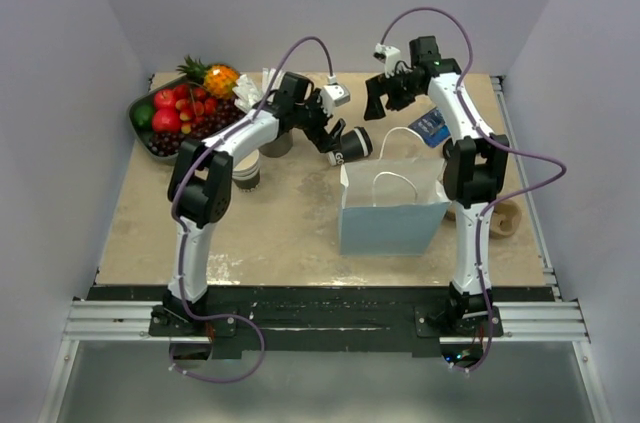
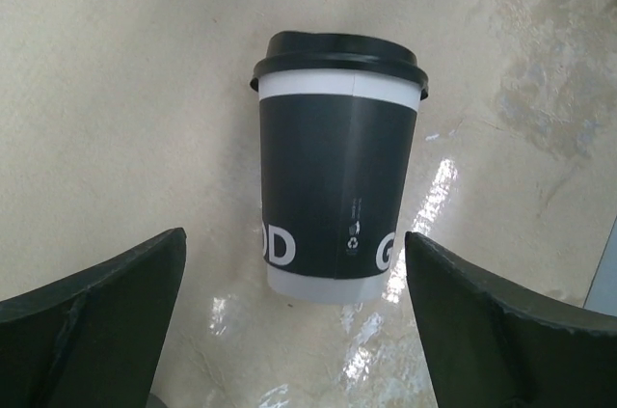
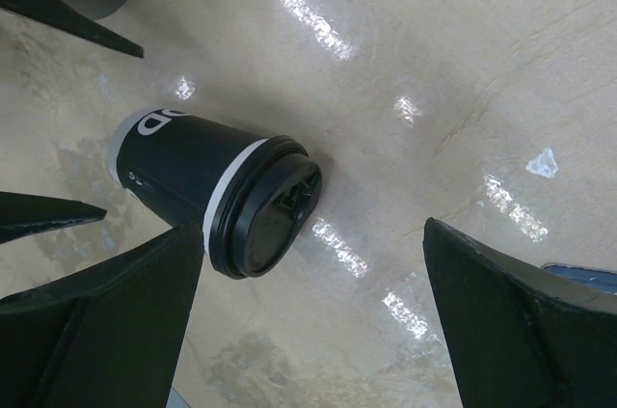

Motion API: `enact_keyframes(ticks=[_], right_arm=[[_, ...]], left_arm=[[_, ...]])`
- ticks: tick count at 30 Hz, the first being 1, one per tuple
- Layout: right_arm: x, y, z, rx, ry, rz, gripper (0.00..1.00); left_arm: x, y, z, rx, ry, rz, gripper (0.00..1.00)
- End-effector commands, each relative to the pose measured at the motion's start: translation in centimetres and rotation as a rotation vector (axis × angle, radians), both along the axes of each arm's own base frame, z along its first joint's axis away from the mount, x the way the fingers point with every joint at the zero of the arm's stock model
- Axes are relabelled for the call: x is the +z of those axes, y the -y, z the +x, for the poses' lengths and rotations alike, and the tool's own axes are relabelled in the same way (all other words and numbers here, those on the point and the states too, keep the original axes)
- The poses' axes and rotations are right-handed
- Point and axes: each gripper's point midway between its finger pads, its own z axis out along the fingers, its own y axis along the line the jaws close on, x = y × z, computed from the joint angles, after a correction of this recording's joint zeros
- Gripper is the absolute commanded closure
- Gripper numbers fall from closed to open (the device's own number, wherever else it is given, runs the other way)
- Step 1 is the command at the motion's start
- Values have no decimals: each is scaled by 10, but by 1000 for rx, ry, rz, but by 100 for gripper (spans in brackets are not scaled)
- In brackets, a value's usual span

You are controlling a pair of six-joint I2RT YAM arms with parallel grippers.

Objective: Pack the takeout coffee

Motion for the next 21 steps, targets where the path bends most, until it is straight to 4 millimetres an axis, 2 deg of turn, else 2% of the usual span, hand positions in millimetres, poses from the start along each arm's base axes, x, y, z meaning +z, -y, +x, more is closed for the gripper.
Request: enact_keyframes(ticks=[1,2,4,5,8,15,19,21], right_arm=[[35,-7,-6,20,49,50,1],[39,-6,-6,18,55,48,1],[45,-5,-6,15,72,46,1],[48,-3,-6,14,76,44,1],[56,1,-7,2,89,40,1],[75,5,-6,-15,131,48,1],[90,8,-6,-26,168,45,1],[99,10,-5,-31,192,40,1]], left_arm=[[18,30,11,-50,112,-24,0],[18,36,15,-40,129,-6,0],[-5,38,15,-35,96,43,0],[-3,42,18,-30,102,50,0],[-21,44,18,-13,66,87,0],[-44,35,12,34,20,153,0],[-50,30,7,39,10,163,9],[-42,29,9,37,37,129,12]])
